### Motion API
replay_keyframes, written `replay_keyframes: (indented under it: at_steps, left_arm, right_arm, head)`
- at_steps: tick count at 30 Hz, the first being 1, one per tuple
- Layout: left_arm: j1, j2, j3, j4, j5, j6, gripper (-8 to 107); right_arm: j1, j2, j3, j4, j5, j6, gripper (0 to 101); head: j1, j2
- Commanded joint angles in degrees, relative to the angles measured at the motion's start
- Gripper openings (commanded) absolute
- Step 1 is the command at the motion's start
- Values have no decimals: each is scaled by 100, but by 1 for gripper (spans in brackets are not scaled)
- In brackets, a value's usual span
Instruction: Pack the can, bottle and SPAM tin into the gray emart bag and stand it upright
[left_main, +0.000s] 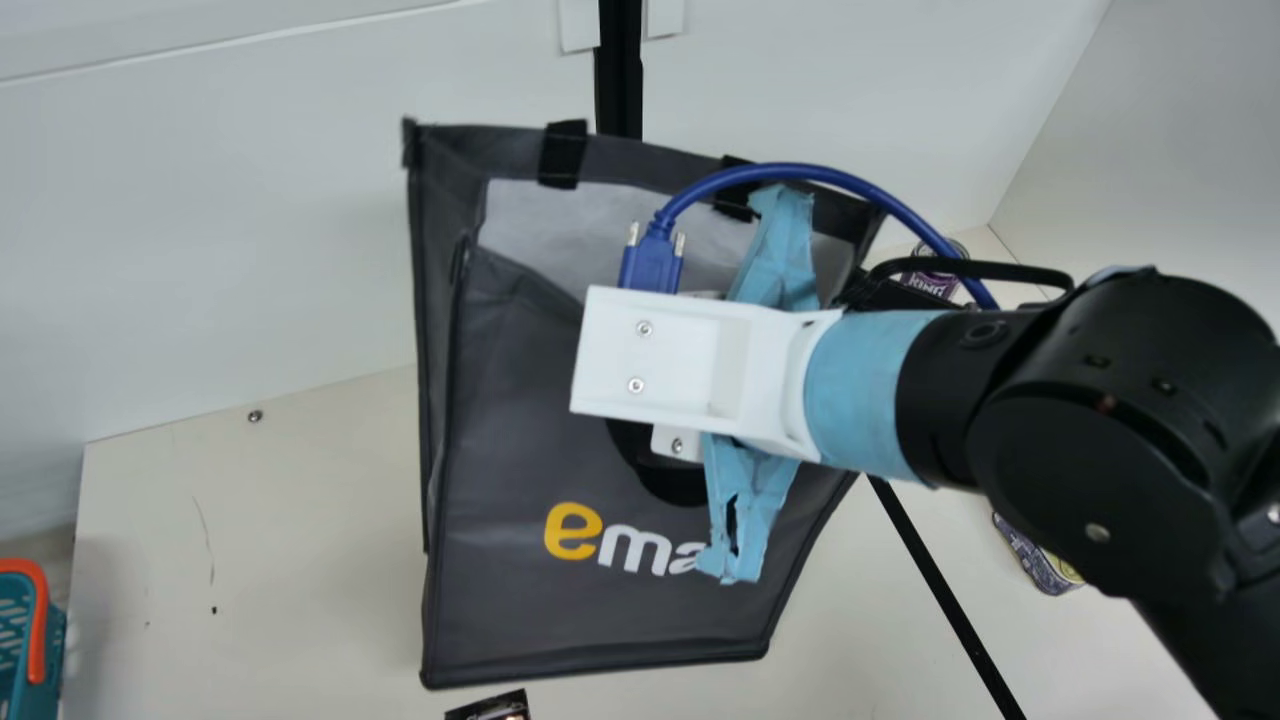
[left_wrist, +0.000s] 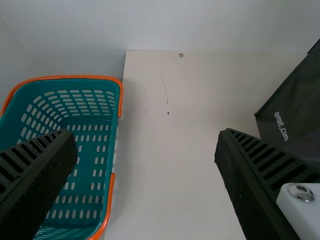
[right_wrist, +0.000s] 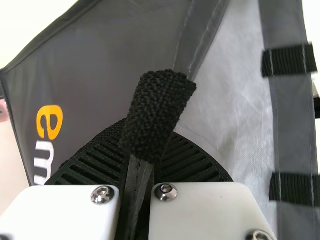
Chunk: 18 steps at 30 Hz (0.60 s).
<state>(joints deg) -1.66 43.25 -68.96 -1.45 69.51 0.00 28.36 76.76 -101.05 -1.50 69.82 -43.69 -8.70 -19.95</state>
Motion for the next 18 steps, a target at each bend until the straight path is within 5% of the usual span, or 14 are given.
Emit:
replay_keyframes:
  at_steps: [1, 18]
  left_arm:
    - [0, 0, 0, 0, 0, 0, 90]
    - [0, 0, 0, 0, 0, 0, 90]
  right_arm:
    - [73, -14, 46, -27, 8, 54, 0]
    - [811, -155, 490, -279, 8, 620, 3]
  head:
    - [-130, -5]
    - [-130, -5]
